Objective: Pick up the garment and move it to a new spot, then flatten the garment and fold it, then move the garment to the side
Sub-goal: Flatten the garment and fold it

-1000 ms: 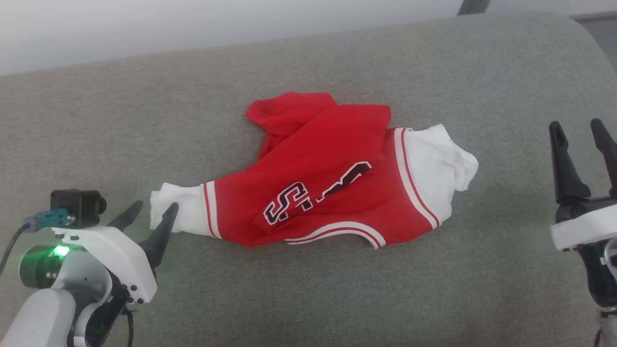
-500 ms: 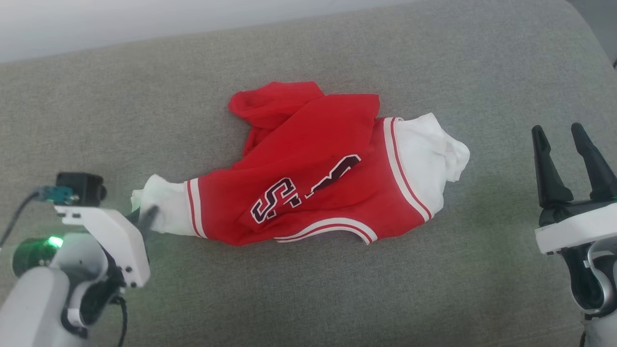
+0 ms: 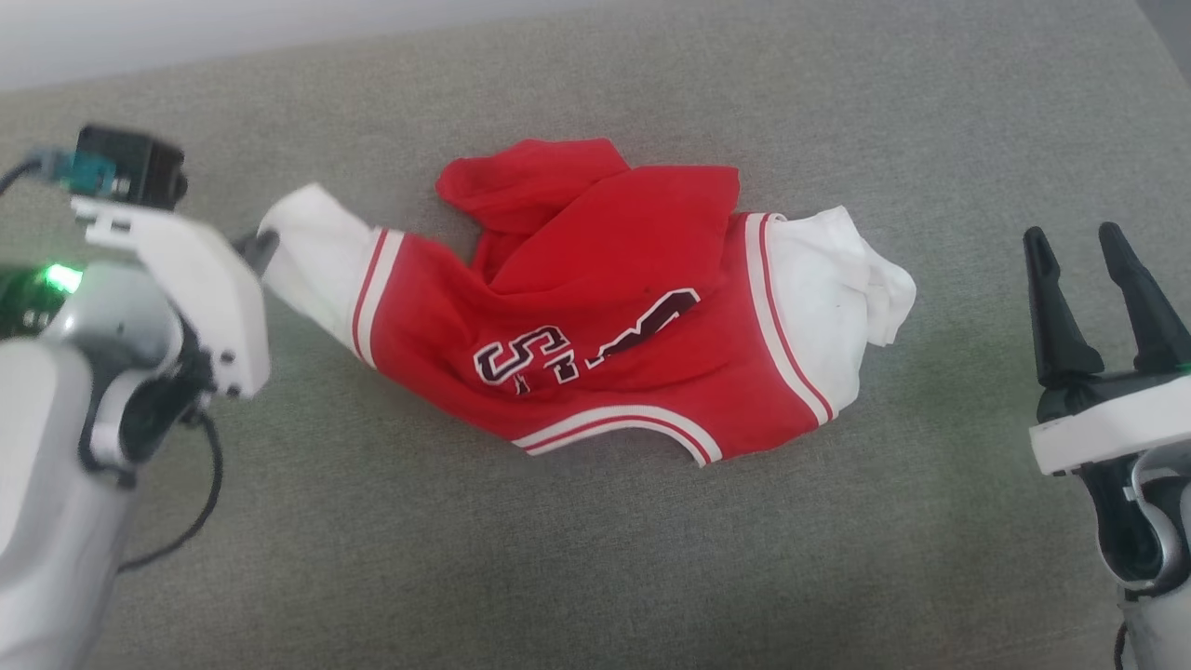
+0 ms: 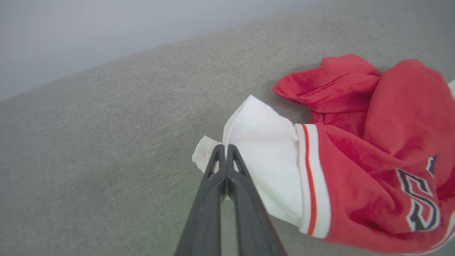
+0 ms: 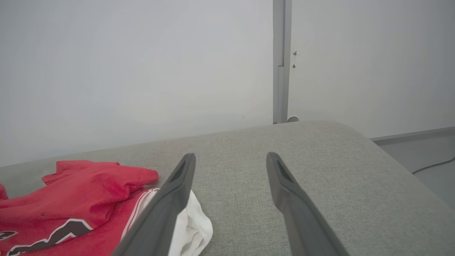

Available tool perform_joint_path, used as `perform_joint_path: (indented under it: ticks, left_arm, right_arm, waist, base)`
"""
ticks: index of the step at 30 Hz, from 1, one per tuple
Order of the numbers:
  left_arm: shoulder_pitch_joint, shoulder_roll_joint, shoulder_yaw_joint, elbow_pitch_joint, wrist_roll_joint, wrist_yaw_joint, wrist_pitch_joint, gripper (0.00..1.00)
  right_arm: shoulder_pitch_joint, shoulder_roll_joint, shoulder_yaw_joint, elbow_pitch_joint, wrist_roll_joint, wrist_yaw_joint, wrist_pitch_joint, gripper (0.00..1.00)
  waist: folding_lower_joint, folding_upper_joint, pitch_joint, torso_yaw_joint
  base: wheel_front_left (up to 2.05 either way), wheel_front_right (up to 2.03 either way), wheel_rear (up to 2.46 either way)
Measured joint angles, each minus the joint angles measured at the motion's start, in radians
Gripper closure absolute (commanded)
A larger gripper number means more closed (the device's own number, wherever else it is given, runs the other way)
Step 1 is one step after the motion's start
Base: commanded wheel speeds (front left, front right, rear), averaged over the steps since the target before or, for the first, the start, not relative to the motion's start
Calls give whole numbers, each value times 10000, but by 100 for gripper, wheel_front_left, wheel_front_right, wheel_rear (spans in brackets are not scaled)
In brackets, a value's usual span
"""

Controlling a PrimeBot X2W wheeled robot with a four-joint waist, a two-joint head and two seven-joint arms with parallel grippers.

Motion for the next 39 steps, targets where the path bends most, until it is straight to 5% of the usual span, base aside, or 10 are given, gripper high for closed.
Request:
perform_joint_path:
  ticks: [10, 13, 15, 27, 39]
  left_arm:
    - [-2101, -1350, -1267, 3243, 468, -786, -353, 100]
    - [-2306, -1538, -1425, 3795, 481, -924, -548, 54]
    - [-2478, -1643, -1494, 4282, 479, -1041, -686, 0]
    - [-2906, -1724, -1544, 4888, 115, -1185, -391, 0]
    - [-2194, -1599, -1785, 3404, -67, -148, 1383, 0]
  right_arm:
    - [-361, -107, 424, 282, 19, 0, 63, 0]
    - [-453, -115, 523, 364, 25, 0, 59, 0]
    - [-523, -151, 594, 435, 44, 0, 54, 0]
    - [-495, -372, 407, 608, 75, 0, -27, 0]
    - [-427, -284, 245, 290, -61, 0, 161, 0]
  waist:
    - [0, 0, 209, 12]
    - [0, -1, 227, 17]
    - [0, 0, 241, 45]
    - [0, 0, -4, 658]
    - [0, 0, -223, 1104]
  base:
    - [0, 0, 0]
    - [0, 0, 0]
    - [0, 0, 0]
    - [0, 0, 0]
    - [0, 0, 0]
